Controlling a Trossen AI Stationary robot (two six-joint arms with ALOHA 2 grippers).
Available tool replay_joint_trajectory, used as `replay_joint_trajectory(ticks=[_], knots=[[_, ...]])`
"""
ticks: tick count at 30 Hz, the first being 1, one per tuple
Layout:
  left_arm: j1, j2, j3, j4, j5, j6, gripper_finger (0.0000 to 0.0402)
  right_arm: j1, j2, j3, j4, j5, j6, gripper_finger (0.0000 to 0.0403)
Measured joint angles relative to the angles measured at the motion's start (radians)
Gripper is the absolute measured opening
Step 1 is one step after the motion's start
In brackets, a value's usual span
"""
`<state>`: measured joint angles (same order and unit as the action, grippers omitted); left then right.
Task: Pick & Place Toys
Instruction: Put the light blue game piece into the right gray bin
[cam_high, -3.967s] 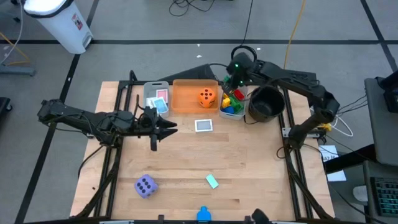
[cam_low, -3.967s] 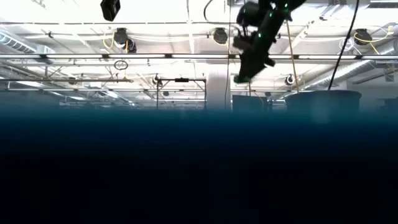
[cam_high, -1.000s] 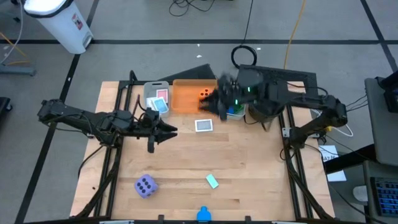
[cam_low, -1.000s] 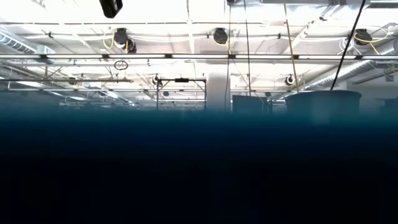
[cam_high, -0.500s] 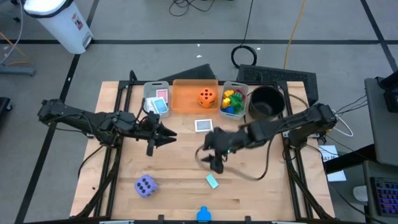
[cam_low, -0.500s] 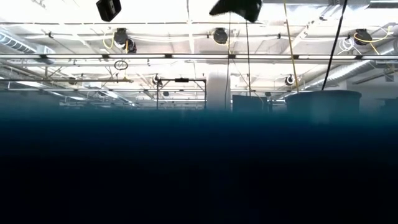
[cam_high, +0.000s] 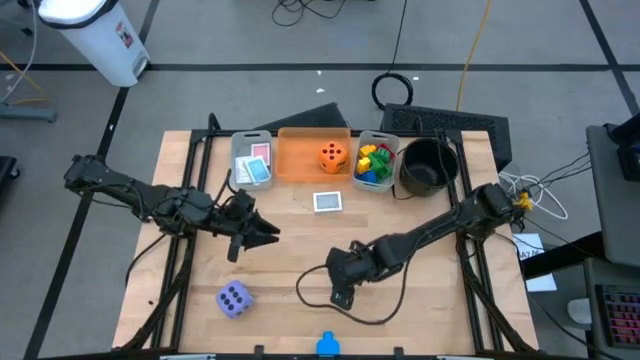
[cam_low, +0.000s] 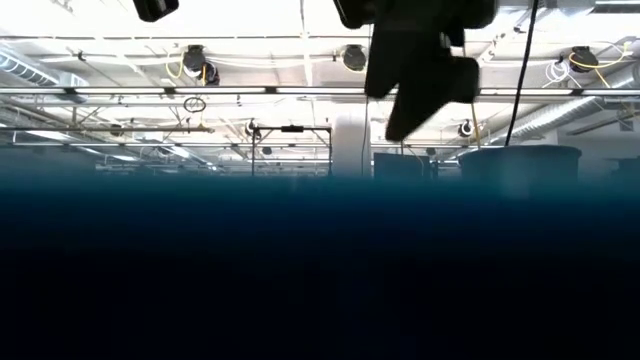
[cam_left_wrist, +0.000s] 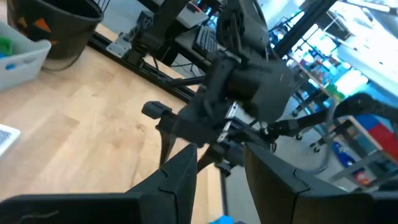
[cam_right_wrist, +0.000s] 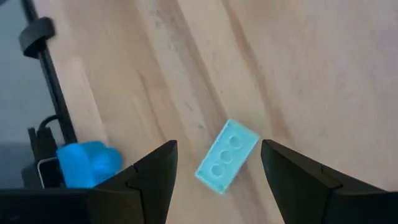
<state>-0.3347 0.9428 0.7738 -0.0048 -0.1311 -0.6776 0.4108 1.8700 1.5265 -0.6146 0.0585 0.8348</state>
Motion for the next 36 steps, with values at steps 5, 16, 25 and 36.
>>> replay_joint_trajectory(ticks=[5, 16, 25, 36], knots=[[-0.062, 0.0, 0.0, -0.002, -0.068, -0.066, 0.0136, 0.036, 0.044, 0.0, 0.0, 0.074, 0.194, 0.0222], [-0.17, 0.0, 0.0, -0.021, -0.245, -0.129, 0.0136, 0.072, 0.171, 0.0, -0.017, 0.121, 0.41, 0.0222], [-0.192, 0.0, 0.0, -0.023, -0.323, -0.13, 0.0136, 0.076, 0.188, 0.0, -0.027, 0.103, 0.41, 0.0222], [-0.191, 0.011, 0.0, -0.018, -0.326, -0.141, 0.0136, 0.076, 0.187, 0.0, 0.017, 0.122, 0.407, 0.0222]])
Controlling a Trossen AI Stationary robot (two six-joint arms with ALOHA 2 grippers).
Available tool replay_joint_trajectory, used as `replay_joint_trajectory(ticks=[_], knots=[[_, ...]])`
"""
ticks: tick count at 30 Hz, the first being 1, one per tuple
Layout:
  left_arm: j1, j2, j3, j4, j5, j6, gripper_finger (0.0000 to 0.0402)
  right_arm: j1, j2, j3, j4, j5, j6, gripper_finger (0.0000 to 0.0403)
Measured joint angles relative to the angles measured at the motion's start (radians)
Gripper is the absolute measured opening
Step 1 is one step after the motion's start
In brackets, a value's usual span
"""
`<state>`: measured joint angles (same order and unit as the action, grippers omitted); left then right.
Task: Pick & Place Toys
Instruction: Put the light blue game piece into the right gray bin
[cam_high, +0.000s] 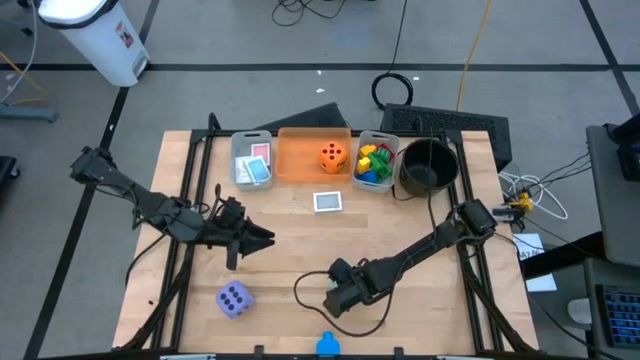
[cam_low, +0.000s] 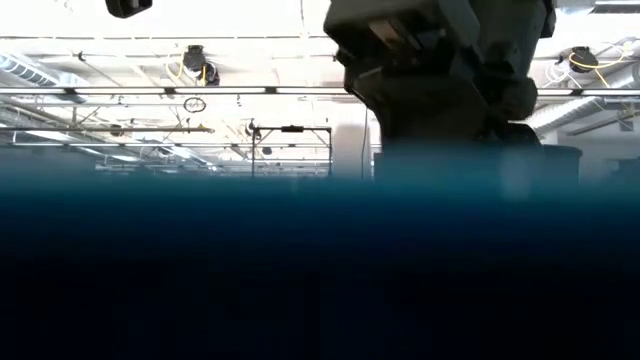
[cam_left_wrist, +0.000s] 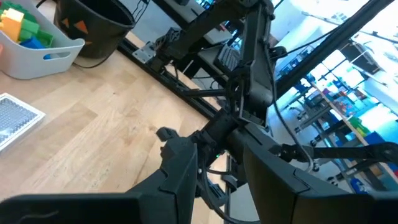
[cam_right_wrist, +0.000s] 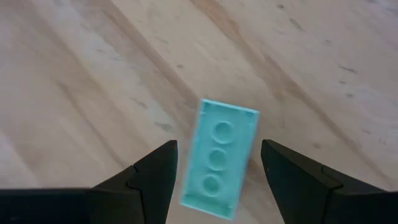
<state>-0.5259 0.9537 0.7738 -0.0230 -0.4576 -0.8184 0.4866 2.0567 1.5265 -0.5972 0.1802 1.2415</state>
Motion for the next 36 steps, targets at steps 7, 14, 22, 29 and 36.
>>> replay_joint_trajectory(ticks=[7, 14, 22, 29, 36], knots=[[0.001, 0.076, 0.0, 0.0, -0.018, -0.055, 0.0136, -0.002, 0.033, 0.001, -0.032, -0.005, 0.003, 0.0222], [0.0, 0.166, 0.0, 0.1, 0.013, -0.072, 0.0136, -0.002, 0.045, 0.003, -0.034, -0.018, 0.0, 0.0222], [0.001, 0.175, 0.0, 0.144, 0.017, -0.058, 0.0136, -0.002, 0.043, 0.002, -0.068, -0.029, -0.058, 0.0212], [0.0, 0.174, 0.0, 0.151, 0.021, -0.055, 0.0136, -0.003, 0.037, 0.0, -0.082, -0.046, -0.111, 0.0145], [0.0, 0.174, 0.0, 0.151, 0.021, -0.047, 0.0136, -0.023, -0.003, -0.004, -0.124, -0.072, -0.184, 0.0103]])
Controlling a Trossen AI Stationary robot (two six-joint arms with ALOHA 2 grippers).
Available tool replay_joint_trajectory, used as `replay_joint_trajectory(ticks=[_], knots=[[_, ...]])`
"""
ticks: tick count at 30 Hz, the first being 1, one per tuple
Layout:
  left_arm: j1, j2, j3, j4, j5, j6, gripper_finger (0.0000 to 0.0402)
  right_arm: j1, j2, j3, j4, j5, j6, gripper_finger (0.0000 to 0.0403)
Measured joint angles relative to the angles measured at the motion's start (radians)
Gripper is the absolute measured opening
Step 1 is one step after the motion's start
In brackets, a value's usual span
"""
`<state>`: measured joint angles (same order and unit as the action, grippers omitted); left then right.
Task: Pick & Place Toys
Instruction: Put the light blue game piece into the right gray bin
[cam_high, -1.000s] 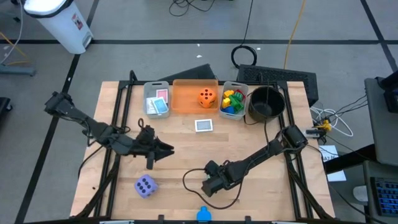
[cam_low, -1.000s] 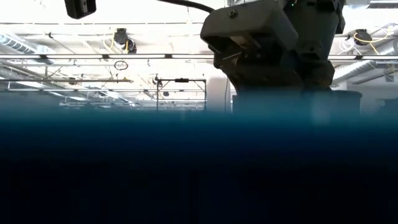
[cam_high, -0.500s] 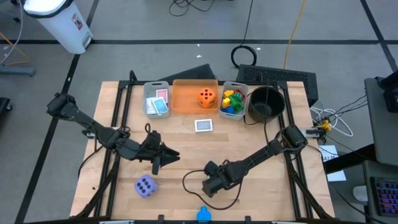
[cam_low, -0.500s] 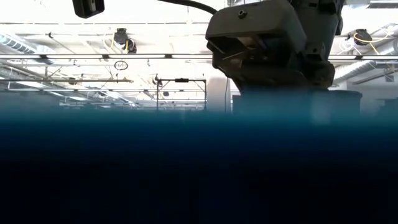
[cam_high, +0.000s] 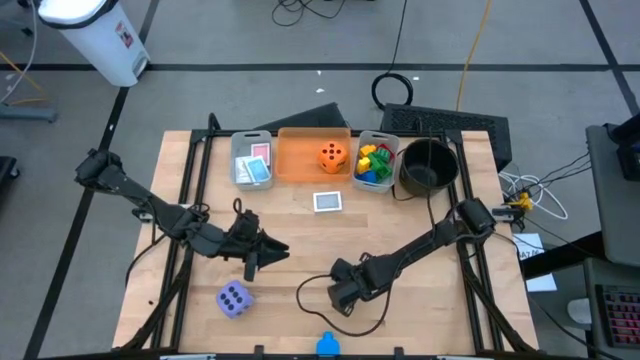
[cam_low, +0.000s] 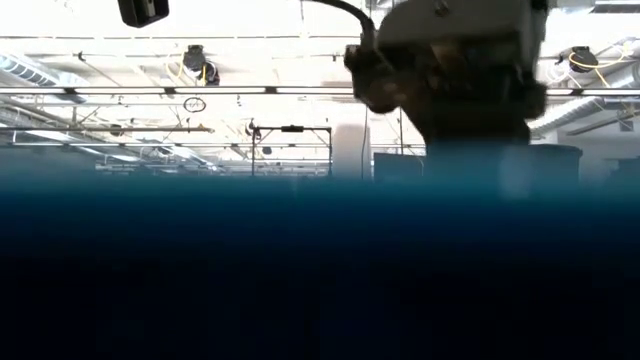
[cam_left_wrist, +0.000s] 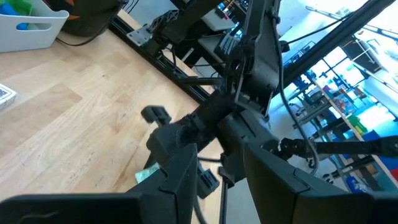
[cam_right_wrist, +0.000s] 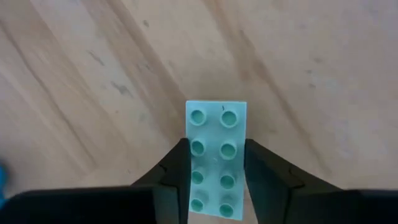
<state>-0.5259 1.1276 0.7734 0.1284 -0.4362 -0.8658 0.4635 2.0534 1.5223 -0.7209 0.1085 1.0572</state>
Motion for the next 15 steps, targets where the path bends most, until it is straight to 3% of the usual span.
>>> replay_joint_trajectory(ticks=[9, 15], knots=[[0.001, -0.001, 0.0, 0.003, 0.0, 0.023, 0.0136, -0.08, -0.187, 0.0, -0.105, 0.05, -0.091, 0.0108], [0.008, -0.001, 0.0, 0.004, -0.001, 0.054, 0.0136, -0.204, -0.369, 0.001, -0.105, 0.078, -0.17, 0.0105]])
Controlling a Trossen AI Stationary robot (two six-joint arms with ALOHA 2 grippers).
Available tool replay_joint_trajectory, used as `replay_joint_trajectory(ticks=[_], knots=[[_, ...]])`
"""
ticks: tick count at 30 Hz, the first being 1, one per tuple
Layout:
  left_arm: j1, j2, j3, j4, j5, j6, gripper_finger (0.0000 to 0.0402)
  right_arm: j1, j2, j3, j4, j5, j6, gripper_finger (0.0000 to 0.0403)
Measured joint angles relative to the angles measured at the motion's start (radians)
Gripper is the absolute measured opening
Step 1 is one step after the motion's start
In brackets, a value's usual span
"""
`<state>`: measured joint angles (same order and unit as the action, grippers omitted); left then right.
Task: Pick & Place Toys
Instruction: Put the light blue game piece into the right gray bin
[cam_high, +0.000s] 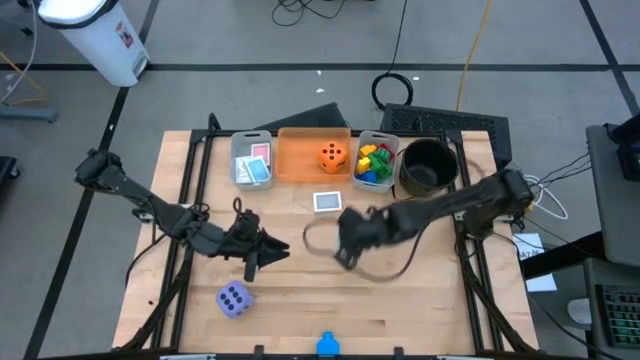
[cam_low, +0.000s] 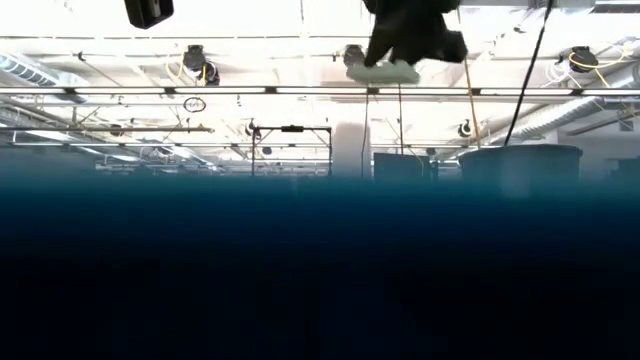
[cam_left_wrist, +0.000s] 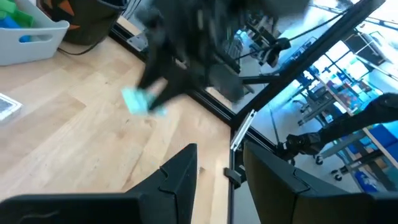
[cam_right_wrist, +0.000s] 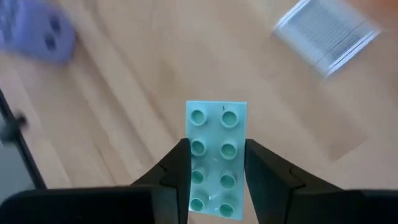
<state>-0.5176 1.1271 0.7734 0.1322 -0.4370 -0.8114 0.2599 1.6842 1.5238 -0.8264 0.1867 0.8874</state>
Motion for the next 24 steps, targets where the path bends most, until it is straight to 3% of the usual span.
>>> replay_joint_trajectory(ticks=[10, 18, 24], knots=[[0.085, -0.05, 0.0, 0.035, 0.049, 0.126, 0.0136, -0.385, -0.207, 0.001, -0.018, -0.003, -0.124, 0.0104], [0.206, -0.161, 0.0, 0.052, 0.176, 0.26, 0.0136, -0.692, -0.226, 0.001, -0.08, -0.087, -0.233, 0.0103], [0.298, -0.249, 0.0, 0.027, 0.262, 0.335, 0.0136, -0.836, -0.189, 0.002, -0.196, -0.087, -0.276, 0.0103]])
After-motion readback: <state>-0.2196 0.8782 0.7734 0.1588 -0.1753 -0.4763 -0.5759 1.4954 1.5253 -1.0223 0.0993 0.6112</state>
